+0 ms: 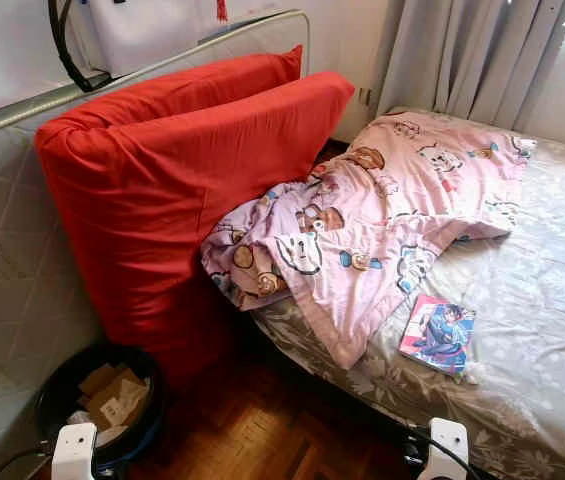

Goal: Clean up the room

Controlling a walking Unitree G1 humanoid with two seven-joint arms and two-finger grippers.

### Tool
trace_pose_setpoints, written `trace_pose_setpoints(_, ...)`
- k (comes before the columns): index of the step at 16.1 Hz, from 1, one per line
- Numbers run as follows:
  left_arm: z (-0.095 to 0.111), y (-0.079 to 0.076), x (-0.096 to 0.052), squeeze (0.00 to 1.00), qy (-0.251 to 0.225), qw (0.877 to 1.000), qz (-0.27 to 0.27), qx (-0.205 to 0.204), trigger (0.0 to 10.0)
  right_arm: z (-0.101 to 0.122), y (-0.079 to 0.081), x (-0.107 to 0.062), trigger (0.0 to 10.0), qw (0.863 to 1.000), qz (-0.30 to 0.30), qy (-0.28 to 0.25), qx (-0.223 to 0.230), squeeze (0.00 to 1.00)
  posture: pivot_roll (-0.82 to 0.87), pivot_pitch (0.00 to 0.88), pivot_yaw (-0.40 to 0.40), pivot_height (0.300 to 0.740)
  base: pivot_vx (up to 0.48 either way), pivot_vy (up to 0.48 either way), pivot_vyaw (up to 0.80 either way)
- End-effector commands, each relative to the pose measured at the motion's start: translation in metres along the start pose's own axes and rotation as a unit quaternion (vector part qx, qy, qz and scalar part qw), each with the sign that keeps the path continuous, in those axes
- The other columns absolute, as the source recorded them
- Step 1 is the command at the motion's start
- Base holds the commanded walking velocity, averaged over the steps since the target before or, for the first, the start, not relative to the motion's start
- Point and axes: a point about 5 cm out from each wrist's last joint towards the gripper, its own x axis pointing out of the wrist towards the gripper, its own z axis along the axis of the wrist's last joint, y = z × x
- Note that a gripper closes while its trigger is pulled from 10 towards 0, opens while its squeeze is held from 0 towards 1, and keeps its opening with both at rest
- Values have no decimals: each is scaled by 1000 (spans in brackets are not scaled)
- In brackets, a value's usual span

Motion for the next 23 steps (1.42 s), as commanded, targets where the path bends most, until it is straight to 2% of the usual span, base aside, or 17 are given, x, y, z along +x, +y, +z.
trace_pose_setpoints(1, -3, 0, 0, 0, 11, 1000, 2, -4, 10000, 0, -4, -1, 10000, 1000, -7, 1, 2, 0, -40, 0, -15, 740, 0, 0, 0)
trace_pose_setpoints(15, -3, 0, 0, 0, 11, 1000, 2, -4, 10000, 0, -4, -1, 10000, 1000, -7, 1, 2, 0, -40, 0, -15, 740, 0, 0, 0)
trace_pose_setpoints(16, -4, -1, 0, 0, 13, 1000, 2, -4, 10000, -1, -3, -1, 10000, 1000, -3, 6, 2, 0, 0, 0, 0, 740, 0, 0, 0)
trace_pose_setpoints(17, -6, -5, 0, 0, 15, 1000, 3, -13, 10000, -1, -8, -2, 10000, 1000, -1, 5, 9, 0, -23, 0, -29, 740, 0, 0, 0)
trace_pose_setpoints(23, -4, -5, 0, 0, 12, 1000, 3, -17, 10000, 0, -9, -2, 10000, 1000, -3, 1, 12, 0, -22, 0, -28, 740, 0, 0, 0)
